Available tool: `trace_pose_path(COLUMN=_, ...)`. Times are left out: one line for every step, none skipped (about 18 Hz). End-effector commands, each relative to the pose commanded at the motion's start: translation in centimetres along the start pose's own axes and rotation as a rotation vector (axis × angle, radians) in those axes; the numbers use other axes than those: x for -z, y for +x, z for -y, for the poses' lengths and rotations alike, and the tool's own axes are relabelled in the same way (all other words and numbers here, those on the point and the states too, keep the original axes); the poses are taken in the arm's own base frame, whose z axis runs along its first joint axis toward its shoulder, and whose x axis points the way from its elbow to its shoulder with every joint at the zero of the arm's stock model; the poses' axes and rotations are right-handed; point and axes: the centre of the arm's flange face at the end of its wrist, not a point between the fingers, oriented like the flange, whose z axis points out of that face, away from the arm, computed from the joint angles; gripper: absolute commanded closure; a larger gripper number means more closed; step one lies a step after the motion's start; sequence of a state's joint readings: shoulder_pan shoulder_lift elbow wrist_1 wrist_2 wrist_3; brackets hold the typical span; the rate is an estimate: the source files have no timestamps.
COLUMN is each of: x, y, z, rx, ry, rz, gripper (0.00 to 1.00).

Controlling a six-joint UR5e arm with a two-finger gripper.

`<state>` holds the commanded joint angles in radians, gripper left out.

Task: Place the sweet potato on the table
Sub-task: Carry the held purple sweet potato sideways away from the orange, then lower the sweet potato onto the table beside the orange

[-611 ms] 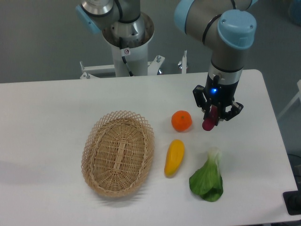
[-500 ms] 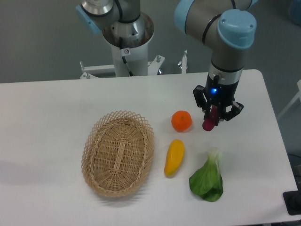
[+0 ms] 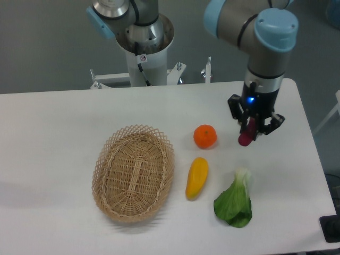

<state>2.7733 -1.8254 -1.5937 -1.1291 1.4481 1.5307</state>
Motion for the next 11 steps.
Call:
trace_pose_path(x=-0.4, y=0.0, z=-0.9, rx=-0.015, ry=-0.002, rz=0.011, gripper=0.6)
trace_pose_path(x=-1.4, y=0.1, z=-1.8, rx=-0.028, ry=-0.004, rz=0.014, gripper=0.6)
trace_pose_path(x=-2.7, y=0.4, z=-2.9, rx=-0.041, ry=-0.007, rz=0.022, gripper=0.6)
trace_pose_path(x=-4.5, y=0.6, z=-3.8, rx=-0.058, ry=-0.01, rz=0.032, gripper=0.6)
trace_pose_path(x=-6.3, y=0.7, z=-4.5, rx=-0.074, ry=-0.012, rz=0.045, gripper=0.6)
trace_pose_path(x=-7.9, y=0.9, z=-5.3, rx=-0.083, ry=-0.014, rz=0.055, gripper=0.6)
trace_pose_path(x=-9.4, y=1.3, z=-5.7, rx=-0.087, ry=-0.014, rz=0.053, gripper=0.6)
trace_pose_path(x=-10.7, y=1.6, z=-5.9, rx=-0.099, ry=-0.016, rz=0.048, gripper=0.6)
trace_pose_path(x=-11.9, y=2.0, z=-6.1, rx=-0.111, ry=-0.015, rz=0.036, gripper=0.6)
trace_pose_path(x=-12.8, y=2.2, z=-6.2, rx=-0.121, ry=-0.016, rz=0.022, gripper=0.6)
trace_pose_path(x=-13.1, y=2.3, z=-6.2, rx=-0.126, ry=-0.017, rz=0.017, gripper=0.6)
